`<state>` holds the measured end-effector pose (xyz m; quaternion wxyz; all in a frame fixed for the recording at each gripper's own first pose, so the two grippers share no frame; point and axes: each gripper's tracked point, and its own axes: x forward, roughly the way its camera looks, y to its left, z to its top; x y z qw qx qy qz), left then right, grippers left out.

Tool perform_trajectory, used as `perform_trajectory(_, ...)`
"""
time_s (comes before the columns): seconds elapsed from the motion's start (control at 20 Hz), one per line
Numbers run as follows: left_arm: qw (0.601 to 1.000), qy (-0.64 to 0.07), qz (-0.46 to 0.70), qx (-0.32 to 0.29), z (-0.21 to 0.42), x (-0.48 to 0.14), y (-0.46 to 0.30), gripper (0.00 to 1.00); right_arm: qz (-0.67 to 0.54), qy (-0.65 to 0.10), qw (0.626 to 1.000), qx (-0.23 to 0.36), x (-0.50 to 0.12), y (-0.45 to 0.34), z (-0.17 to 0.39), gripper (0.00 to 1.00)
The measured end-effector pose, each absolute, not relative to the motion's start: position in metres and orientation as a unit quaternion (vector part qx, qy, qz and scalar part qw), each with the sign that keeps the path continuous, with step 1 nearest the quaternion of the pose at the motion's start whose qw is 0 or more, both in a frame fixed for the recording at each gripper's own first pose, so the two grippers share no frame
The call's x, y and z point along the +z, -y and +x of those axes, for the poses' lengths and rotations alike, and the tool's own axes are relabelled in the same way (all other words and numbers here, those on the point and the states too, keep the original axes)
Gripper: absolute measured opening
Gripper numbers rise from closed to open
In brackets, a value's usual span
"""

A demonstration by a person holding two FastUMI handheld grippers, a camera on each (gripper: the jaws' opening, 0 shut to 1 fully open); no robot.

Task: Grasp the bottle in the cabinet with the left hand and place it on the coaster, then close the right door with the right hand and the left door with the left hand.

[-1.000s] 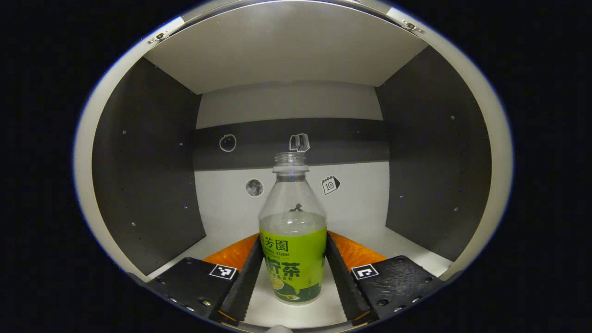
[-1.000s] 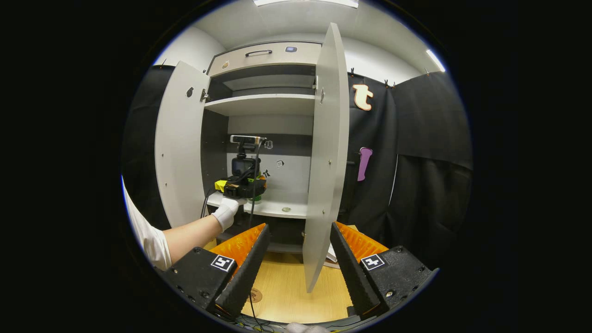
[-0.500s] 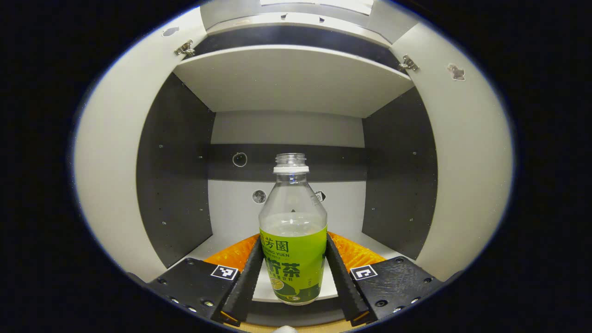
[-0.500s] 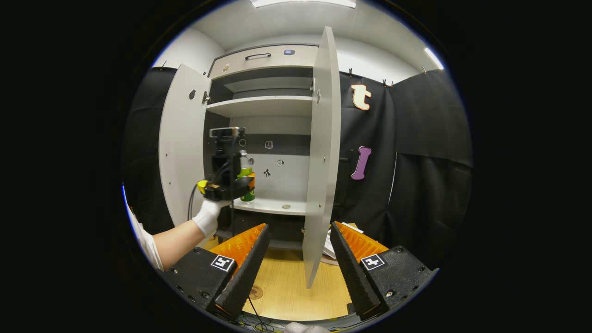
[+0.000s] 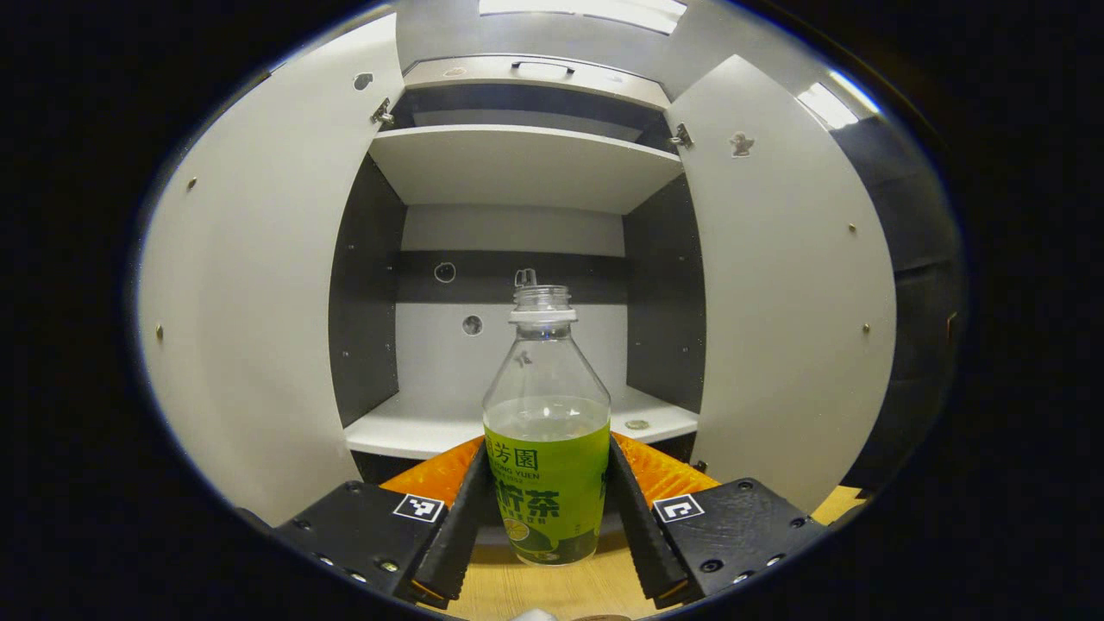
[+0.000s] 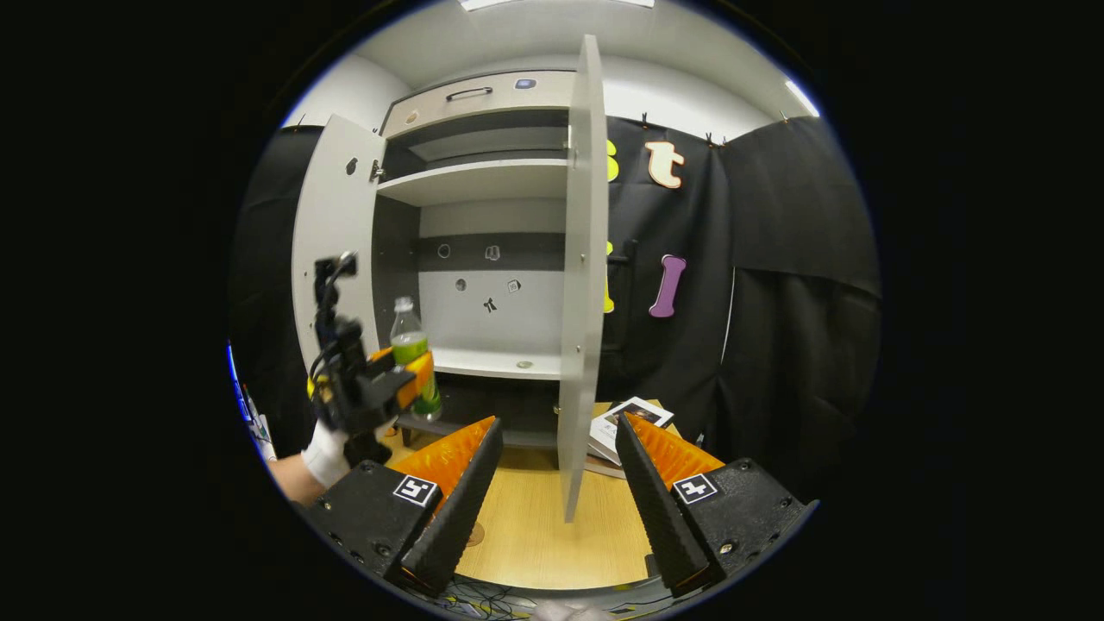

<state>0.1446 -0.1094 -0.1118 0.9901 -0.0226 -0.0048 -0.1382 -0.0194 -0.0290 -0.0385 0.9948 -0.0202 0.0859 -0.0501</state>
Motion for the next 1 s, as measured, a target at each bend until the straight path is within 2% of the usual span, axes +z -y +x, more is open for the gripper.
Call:
perform_trajectory(0.1, 0.988, -0.006, -0.014, -0.151, 0.124, -0.140, 0.118, 0.73, -0.024, -0.089, 0.994, -0.057, -0.043, 0.036, -0.022, 0.82)
perform_trajectory(0.15, 0.987, -0.016, -0.015, -0.158, 0.113, -0.158, 0.122, 0.77, -0.025, -0.092, 0.994, -0.059, -0.045, 0.039, -0.024, 0.82)
perform_trajectory(0.2, 0.986, -0.023, -0.019, -0.164, 0.105, -0.174, 0.126, 0.73, -0.027, -0.094, 0.993, -0.061, -0.048, 0.041, -0.025, 0.82)
perform_trajectory(0.45, 0.980, -0.045, -0.032, -0.192, 0.069, -0.241, 0.143, 0.73, -0.031, -0.125, 0.989, -0.067, -0.068, 0.049, -0.030, 0.82)
perform_trajectory(0.5, 0.978, -0.057, -0.035, -0.196, 0.063, -0.256, 0.145, 0.77, -0.031, -0.130, 0.989, -0.066, -0.071, 0.048, -0.031, 0.82)
perform_trajectory(0.55, 0.977, -0.060, -0.042, -0.202, 0.057, -0.266, 0.148, 0.73, -0.033, -0.134, 0.988, -0.067, -0.073, 0.048, -0.032, 0.82)
perform_trajectory(0.65, 0.976, -0.050, -0.048, -0.208, 0.052, -0.282, 0.153, 0.77, -0.038, -0.142, 0.987, -0.068, -0.079, 0.048, -0.034, 0.82)
perform_trajectory(0.7, 0.976, -0.052, -0.043, -0.206, 0.050, -0.292, 0.153, 0.73, -0.039, -0.145, 0.986, -0.067, -0.082, 0.047, -0.035, 0.82)
perform_trajectory(1.0, 0.975, -0.073, -0.029, -0.209, 0.050, -0.340, 0.155, 0.73, -0.051, -0.162, 0.983, -0.064, -0.092, 0.043, -0.039, 0.82)
